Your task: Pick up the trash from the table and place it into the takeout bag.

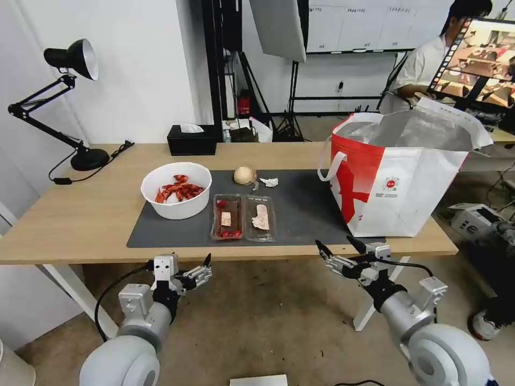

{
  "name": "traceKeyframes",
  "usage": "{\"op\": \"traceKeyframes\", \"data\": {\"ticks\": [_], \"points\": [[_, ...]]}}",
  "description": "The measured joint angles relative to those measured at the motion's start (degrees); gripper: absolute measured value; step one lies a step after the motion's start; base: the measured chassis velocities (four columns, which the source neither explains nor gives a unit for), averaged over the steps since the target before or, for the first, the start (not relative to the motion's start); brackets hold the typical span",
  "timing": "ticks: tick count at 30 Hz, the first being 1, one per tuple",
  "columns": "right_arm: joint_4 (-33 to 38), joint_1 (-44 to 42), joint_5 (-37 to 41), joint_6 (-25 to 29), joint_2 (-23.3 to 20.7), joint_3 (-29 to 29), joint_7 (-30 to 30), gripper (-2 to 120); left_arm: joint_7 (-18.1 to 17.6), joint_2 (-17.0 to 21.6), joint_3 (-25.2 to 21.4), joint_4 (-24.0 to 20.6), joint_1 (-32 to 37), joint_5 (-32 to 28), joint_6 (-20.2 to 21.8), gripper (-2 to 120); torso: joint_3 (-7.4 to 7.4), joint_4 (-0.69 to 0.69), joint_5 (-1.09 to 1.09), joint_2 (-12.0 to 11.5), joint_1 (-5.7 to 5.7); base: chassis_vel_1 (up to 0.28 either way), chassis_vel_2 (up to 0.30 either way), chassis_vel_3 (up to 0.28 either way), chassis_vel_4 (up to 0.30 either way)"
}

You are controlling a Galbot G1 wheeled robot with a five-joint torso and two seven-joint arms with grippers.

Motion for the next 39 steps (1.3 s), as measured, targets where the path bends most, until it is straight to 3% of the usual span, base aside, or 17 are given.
{"op": "traceKeyframes", "data": {"ticks": [4,7,9,11,15,22,39], "points": [[0.4,2.12,9.1,0.0,-1.4,-1.19,2.5,100,0.0,-0.03,0.06,0.0,0.05,0.02,-0.06,100,0.0,0.0,-0.01,0.0,0.0,0.0,0.0,0.0,0.0],[0.66,5.61,24.08,0.11,-2.29,-3.54,6.58,100,0.0,-0.01,0.1,-0.05,0.18,0.04,-0.07,100,0.0,0.0,0.0,0.0,0.0,0.0,0.0,0.0,0.0],[0.68,6.14,26.04,0.19,-2.29,-3.96,7.25,100,0.01,0.02,0.08,-0.08,0.19,0.04,-0.08,100,0.0,0.0,0.0,0.0,0.0,0.0,0.0,0.0,0.0],[0.64,8.75,34.46,1.13,-1.78,-6.5,10.89,100,0.02,0.31,-0.22,-0.2,0.29,0.04,-0.08,100,0.0,0.0,0.0,0.0,0.0,0.0,0.0,0.0,0.0],[0.5,10.91,41.29,2.41,0.13,-9.71,14.77,100,0.07,0.61,-0.75,-0.39,0.56,0.0,-0.09,100,0.0,0.0,0.0,0.0,0.0,0.0,0.0,0.0,0.0],[-0.14,13.36,44.08,3.93,3.81,-13.34,19.62,100,0.12,0.71,-1.08,-0.47,0.9,-0.01,-0.09,100,-0.01,0.0,-0.01,0.0,0.0,0.0,0.0,0.0,0.0],[-4.22,19.85,43.64,5.05,7.99,-17.84,29.21,100,0.14,0.8,-1.43,0.1,1.08,0.1,0.01,100,0.0,0.0,-0.01,0.0,0.0,0.0,0.0,0.0,0.0]]}}
